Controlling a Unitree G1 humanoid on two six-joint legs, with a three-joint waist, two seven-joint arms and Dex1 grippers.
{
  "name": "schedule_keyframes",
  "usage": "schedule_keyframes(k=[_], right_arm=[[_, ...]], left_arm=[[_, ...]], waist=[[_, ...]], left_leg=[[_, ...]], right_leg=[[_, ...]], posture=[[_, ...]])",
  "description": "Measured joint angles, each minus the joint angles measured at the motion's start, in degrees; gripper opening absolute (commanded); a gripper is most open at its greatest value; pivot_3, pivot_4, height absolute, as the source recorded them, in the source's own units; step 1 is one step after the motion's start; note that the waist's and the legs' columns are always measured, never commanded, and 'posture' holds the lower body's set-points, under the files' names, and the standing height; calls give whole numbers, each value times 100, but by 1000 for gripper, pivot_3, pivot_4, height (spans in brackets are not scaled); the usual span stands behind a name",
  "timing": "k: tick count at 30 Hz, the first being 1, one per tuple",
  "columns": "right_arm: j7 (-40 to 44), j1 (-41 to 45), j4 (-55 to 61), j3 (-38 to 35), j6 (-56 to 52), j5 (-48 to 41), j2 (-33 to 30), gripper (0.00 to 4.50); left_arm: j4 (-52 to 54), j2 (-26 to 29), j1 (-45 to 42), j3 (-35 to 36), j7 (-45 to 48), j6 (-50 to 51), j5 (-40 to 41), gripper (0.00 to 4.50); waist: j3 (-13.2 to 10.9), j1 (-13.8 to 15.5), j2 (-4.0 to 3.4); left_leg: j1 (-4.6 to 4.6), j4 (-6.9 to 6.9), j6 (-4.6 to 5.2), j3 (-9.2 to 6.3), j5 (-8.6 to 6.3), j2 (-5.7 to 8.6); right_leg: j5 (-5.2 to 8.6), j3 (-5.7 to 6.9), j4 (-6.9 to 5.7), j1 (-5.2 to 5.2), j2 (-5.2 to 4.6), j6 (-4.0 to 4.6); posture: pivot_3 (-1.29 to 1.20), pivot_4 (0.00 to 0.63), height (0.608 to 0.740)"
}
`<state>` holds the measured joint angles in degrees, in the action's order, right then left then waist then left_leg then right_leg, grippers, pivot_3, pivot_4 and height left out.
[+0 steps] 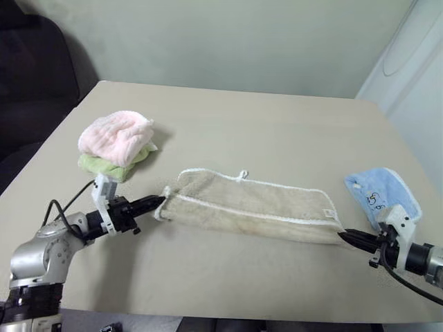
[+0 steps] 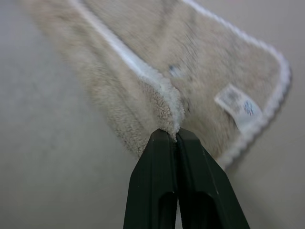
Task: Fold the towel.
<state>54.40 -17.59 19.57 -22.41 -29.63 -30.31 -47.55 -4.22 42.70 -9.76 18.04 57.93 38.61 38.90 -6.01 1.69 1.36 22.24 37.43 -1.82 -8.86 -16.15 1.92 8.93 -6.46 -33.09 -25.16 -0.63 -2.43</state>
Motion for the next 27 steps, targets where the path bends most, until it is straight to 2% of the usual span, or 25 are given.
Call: schedule_keyframes(k=[3,7,9,14,22,25,27], right_arm=[[88,202,-206,-79,121,5,-14,37],[-113,1595,-942,-104,301,55,-104,37],[-142,1999,-1176,-82,444,159,-241,37],[-153,2916,-1981,330,764,522,-271,37],[-428,5755,-4416,1055,1897,1397,-275,37],[-441,6346,-5032,1139,2285,1585,-280,37],[-398,6372,-5075,1138,2386,1581,-304,37]], left_arm=[[-274,-22,-289,3,-42,-48,-18,0],[-823,-360,-1476,15,-381,-178,4,0],[-943,-384,-1866,31,-410,-254,38,0],[-1527,-593,-2524,47,-439,-318,80,0],[-3966,-903,-5205,-64,-829,-1465,-578,0],[-4660,-916,-5711,-111,-660,-2001,-819,0],[-4923,-892,-5765,-116,-457,-2181,-935,0]], waist=[[-1,-7,1],[-17,-2,-15],[-11,1,-16],[-11,7,-16],[-35,25,-32],[-34,22,-39],[-33,23,-39]], left_leg=[[-1,1,1,1,0,0],[28,49,12,0,8,2],[18,55,20,0,9,4],[-9,53,81,-1,17,7],[-3,53,113,-10,67,27],[1,33,119,-9,59,30],[-2,15,118,-7,59,31]], right_leg=[[1,-1,4,1,0,0],[-6,0,1,-8,0,10],[-72,2,-2,8,-2,66],[-105,6,8,30,-5,27],[-135,3,14,33,-24,30],[-136,9,24,27,-34,12],[-132,17,32,27,-37,-4]], posture=[[0,150,740],[0,150,740],[0,150,740],[0,150,740],[0,150,740],[0,150,740],[0,150,740]])
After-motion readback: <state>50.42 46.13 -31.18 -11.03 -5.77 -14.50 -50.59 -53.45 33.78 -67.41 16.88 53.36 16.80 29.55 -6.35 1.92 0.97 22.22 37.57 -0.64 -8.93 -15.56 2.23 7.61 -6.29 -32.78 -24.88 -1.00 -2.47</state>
